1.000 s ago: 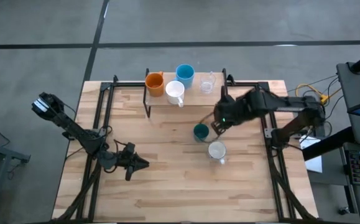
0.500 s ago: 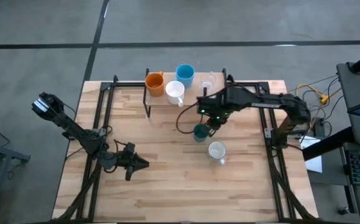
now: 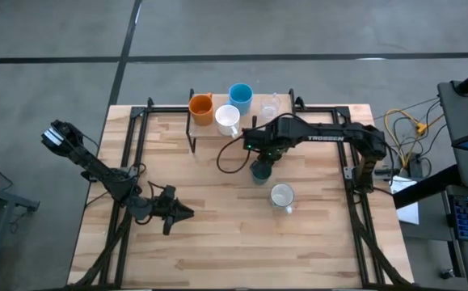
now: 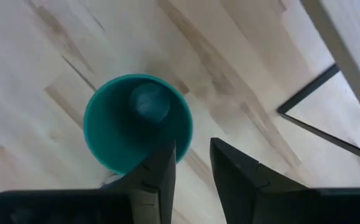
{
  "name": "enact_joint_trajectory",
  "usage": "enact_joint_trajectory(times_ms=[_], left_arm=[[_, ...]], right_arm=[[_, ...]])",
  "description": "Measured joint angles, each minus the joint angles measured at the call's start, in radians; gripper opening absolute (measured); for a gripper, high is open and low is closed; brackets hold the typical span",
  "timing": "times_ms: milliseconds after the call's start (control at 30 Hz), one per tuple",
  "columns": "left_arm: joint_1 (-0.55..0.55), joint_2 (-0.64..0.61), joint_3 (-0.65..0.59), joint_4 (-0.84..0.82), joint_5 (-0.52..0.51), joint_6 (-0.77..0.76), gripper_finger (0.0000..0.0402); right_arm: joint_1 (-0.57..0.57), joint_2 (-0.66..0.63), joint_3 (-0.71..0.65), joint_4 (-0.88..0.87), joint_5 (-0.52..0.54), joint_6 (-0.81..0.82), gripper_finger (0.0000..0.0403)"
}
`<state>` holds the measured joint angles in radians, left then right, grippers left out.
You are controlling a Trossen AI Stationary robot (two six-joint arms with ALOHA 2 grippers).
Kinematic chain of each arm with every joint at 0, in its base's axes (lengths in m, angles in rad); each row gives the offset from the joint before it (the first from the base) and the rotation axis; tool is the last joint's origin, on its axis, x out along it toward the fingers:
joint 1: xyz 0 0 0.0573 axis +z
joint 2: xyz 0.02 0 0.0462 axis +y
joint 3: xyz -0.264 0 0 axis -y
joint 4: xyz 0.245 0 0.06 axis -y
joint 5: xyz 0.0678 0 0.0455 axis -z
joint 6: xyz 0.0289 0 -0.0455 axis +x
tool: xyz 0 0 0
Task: Stack small to large cups/mugs on shelf
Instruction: Put the white patterned mug on the shelf
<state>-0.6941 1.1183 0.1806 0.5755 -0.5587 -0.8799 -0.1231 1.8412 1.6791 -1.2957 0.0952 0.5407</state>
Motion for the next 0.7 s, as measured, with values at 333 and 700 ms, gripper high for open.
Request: enact_joint_trajectory(times_ms=[333, 700], left_arm=[[0.000, 0.000, 0.000, 0.000, 0.000, 0.005, 0.0055], [0.000, 0.000, 0.000, 0.000, 0.000, 0.005, 0.0055]], right_arm=[[-0.012, 0.006, -0.003, -0.002, -0.013, -0.026, 0.0118], [-0.011, 0.022, -0.050, -0.002, -0.024, -0.029, 0.0143]])
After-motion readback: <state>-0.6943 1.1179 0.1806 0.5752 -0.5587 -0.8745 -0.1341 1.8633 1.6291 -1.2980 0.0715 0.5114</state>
